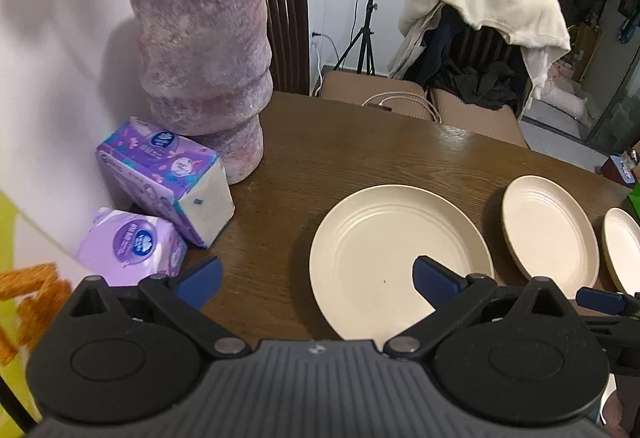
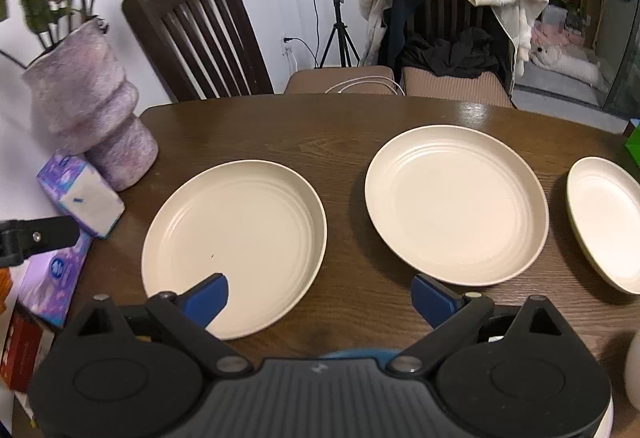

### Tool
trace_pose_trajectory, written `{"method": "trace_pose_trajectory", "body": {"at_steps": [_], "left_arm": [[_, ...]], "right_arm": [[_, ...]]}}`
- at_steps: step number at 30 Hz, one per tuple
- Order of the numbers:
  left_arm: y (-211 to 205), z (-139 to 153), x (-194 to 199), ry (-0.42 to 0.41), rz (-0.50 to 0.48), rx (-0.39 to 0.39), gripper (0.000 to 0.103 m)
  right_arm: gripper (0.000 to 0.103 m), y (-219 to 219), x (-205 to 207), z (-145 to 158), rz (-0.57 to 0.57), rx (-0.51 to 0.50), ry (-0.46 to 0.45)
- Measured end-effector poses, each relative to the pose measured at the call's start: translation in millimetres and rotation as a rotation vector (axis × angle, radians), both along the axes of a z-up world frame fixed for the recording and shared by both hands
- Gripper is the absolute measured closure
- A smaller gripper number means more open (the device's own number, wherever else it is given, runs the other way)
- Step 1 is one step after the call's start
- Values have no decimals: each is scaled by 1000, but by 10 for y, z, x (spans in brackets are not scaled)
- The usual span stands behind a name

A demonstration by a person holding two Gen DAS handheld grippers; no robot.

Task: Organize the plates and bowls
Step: 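Move both grippers toward the rim of the beige plate beside the vase, then close the left gripper on the beige plate rim while the right gripper closes beside it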

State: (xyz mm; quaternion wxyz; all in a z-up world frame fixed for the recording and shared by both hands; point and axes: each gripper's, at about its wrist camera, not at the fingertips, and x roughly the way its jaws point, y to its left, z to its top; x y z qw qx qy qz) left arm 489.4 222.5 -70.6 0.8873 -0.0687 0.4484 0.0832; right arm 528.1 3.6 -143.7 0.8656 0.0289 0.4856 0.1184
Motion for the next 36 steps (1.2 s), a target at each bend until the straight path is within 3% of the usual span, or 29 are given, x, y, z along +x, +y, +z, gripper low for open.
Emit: {"method": "trace_pose_trajectory", "body": {"at_steps": [9,12,24,27,32,36], "left_arm": [[102,-328,451,61,19,-16,0],[109,-435,573,84,27,9,0],[203,-789,827,146,46,-6,1],[229,-847,859,158,47,-13,8],[242,-937,891,179,40,-28,30],[258,-995,900,190,35,-48,46]], "right_arm": [[7,59,419,-281,-17,25,85],[15,105,544,-368,-21,21,116],[25,246,776,-613,-52,-18,190],[35,259,785,-675,-50,-24,205],[57,242,780,-730,-52,-11,228],[62,232,785,-750,-61,-13,238]]}}
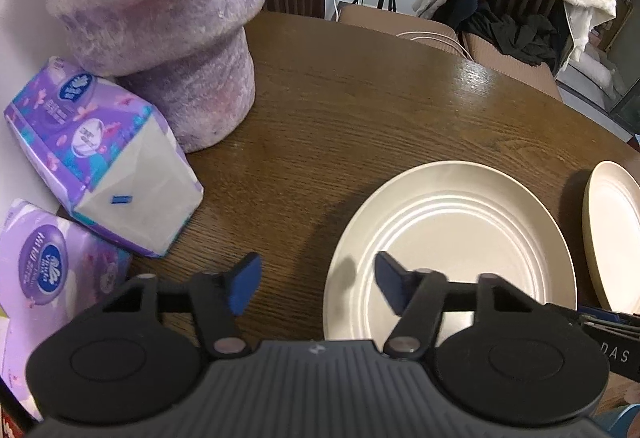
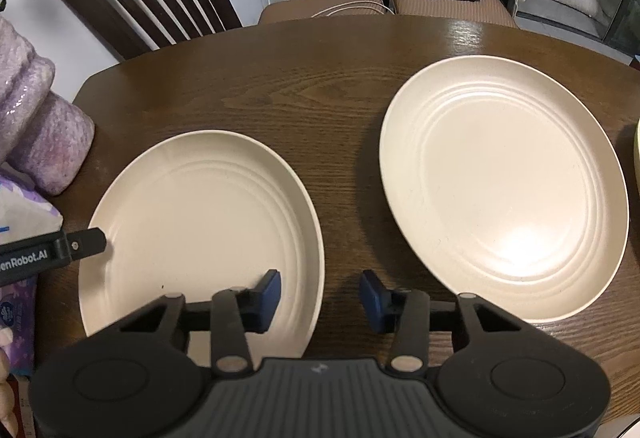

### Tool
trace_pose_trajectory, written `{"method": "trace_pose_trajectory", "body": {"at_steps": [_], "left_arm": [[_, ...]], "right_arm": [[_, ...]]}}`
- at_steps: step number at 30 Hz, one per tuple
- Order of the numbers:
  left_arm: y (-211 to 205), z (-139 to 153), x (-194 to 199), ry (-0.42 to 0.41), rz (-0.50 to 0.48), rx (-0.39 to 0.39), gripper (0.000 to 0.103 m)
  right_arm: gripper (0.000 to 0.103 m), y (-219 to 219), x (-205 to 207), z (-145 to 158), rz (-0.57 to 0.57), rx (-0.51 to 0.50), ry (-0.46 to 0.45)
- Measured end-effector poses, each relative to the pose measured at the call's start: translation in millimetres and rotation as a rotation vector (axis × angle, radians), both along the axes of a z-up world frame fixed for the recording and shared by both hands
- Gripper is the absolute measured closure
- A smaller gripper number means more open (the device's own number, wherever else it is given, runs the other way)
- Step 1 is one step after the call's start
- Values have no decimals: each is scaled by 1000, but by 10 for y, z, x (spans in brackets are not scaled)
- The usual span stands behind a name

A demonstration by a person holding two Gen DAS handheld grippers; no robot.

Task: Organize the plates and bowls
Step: 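Close the left gripper on the beige plate rim while the right gripper closes beside it, then lift the beige plate with both grippers away from the vase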

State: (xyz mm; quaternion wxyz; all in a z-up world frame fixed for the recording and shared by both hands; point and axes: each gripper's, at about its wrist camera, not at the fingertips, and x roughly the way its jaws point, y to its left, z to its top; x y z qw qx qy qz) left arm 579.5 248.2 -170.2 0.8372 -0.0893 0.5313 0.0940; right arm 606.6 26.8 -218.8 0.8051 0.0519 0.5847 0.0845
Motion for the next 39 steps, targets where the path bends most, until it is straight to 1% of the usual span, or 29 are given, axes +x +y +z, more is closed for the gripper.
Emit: {"method": "trace_pose_trajectory", "body": {"at_steps": [2,3,5,6,8,9,15,19,25,32,39], "left_arm": [[22,-38,26,13,-4,-14,64],[24,-56,31,19,-6,-22,67],[31,-89,42,31,-5,-37,78],[38,-105,48,34,-7,-50,81],[46,-128,58,41,-18,-82,89],[34,-125,61,43,-22,-82,89],[-3,-120,44,33,-29,-58,91],[-25,-107,19,29,-33,-40,91],[-35,-33,-48,11,-43,-27,91],[-31,142,-136,-24,-50,-19,91],[-44,400,-275,-66,-48,-17,91]], "right_arm": [[71,-10,-2,-19,-5,10,9],[73,-7,-5,-21,-8,17,9],[80,-18,-4,-24,-8,32,12],[82,-27,-8,-26,-7,44,14],[89,-41,-17,-31,-5,65,16],[90,-38,-24,-31,-1,71,15],[91,-15,-56,-15,6,54,-6],[92,1,-86,31,27,43,-36],[92,34,-136,65,53,31,-65],[92,-14,-230,175,59,44,-107],[92,-34,-363,405,69,53,-157]]}}
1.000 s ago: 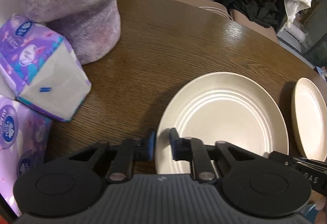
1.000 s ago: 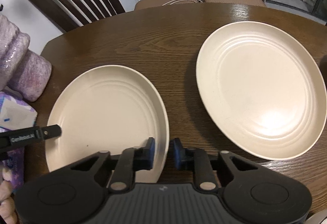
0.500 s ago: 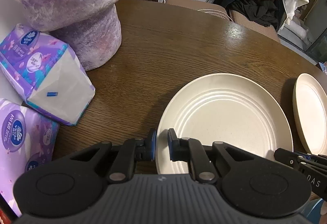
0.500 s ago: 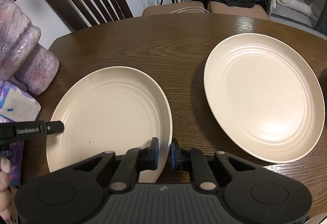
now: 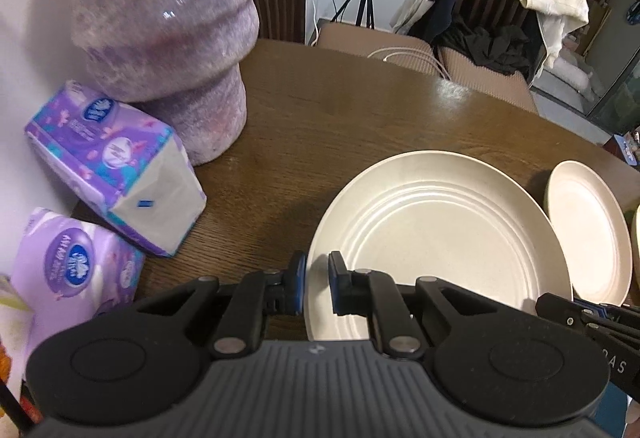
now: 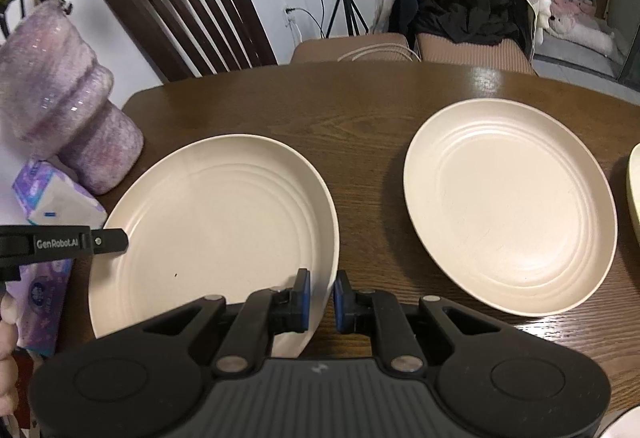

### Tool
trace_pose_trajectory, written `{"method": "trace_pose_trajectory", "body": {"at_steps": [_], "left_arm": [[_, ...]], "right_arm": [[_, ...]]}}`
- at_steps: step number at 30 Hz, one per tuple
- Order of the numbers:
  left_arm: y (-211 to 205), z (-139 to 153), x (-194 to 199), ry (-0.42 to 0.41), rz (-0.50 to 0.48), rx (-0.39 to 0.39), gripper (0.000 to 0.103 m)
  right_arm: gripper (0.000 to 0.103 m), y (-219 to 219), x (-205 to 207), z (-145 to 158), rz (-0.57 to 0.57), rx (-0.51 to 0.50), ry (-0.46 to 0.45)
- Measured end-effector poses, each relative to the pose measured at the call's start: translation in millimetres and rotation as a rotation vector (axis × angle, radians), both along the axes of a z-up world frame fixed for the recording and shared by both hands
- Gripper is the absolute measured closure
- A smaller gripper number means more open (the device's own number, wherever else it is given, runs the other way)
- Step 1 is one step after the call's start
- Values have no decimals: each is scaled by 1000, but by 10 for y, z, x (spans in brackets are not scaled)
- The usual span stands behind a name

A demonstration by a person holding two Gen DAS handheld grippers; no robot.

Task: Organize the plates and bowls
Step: 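Lift the beige plate with both grippers away from the vase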

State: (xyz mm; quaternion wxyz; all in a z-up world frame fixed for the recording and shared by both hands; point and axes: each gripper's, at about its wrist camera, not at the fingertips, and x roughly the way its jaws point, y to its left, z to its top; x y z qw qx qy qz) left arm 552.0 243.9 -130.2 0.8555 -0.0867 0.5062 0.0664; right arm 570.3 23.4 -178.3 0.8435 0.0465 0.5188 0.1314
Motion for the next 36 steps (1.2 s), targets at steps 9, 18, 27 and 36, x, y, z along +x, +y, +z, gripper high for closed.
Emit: {"method": "trace_pose_trajectory", "body": {"at_steps": [9,18,27,36], "left_arm": [[-78,391,-309,-56,-1,20,91],[-191,649,-678,-91,8,31,90],[-273,883,-1060,-122,17,37,90],[-380,1097,-1470,-149,22,47,90]], "right_arm": [[92,-60,-262,376,13,25,-60],[92,-181,-568,644,22,35,-95],[92,-245,-923,861,32,43,-127],[92,-350,-1308,1065,33,50,-152]]}}
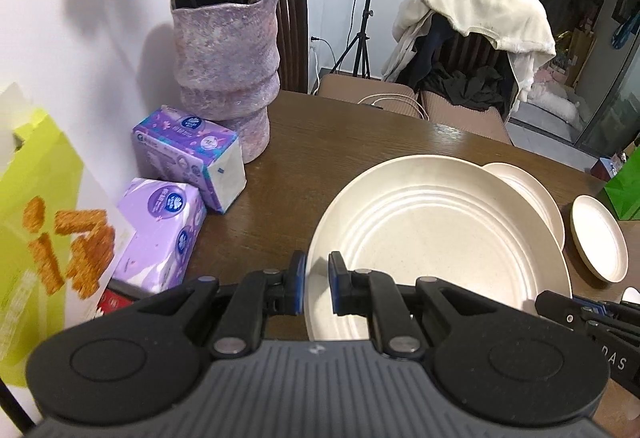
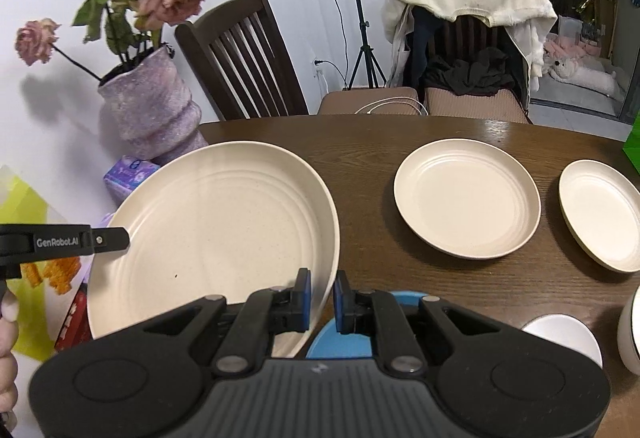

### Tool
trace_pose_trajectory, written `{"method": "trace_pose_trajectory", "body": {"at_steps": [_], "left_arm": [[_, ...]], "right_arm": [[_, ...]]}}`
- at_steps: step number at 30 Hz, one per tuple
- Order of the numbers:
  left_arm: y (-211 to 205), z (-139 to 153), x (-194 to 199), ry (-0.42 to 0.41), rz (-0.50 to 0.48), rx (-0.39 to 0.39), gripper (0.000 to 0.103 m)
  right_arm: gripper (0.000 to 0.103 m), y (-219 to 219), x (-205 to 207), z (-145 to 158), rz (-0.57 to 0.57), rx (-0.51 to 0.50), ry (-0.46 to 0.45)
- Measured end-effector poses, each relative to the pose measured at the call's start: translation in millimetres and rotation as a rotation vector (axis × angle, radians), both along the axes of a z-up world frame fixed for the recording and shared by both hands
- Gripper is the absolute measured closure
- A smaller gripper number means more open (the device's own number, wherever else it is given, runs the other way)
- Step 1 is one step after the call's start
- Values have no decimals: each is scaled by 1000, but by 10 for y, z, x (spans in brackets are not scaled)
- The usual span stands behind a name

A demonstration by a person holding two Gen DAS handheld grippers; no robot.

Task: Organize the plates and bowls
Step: 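Lift the beige plate with both grippers away from the vase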

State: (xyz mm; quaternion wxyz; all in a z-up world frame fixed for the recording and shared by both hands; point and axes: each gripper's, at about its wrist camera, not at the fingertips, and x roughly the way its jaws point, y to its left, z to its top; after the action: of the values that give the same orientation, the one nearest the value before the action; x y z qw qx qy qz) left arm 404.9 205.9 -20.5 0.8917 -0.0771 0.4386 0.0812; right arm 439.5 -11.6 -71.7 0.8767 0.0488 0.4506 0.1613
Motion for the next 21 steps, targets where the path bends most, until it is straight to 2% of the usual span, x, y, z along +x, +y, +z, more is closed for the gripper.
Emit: {"method": "trace_pose_trajectory", "body": {"at_steps": [21], "left_arm": [[-462,443,-883,-57,-1,14,90]], "right_arm": [[92,-427,-847,474,0,17,-57]]}}
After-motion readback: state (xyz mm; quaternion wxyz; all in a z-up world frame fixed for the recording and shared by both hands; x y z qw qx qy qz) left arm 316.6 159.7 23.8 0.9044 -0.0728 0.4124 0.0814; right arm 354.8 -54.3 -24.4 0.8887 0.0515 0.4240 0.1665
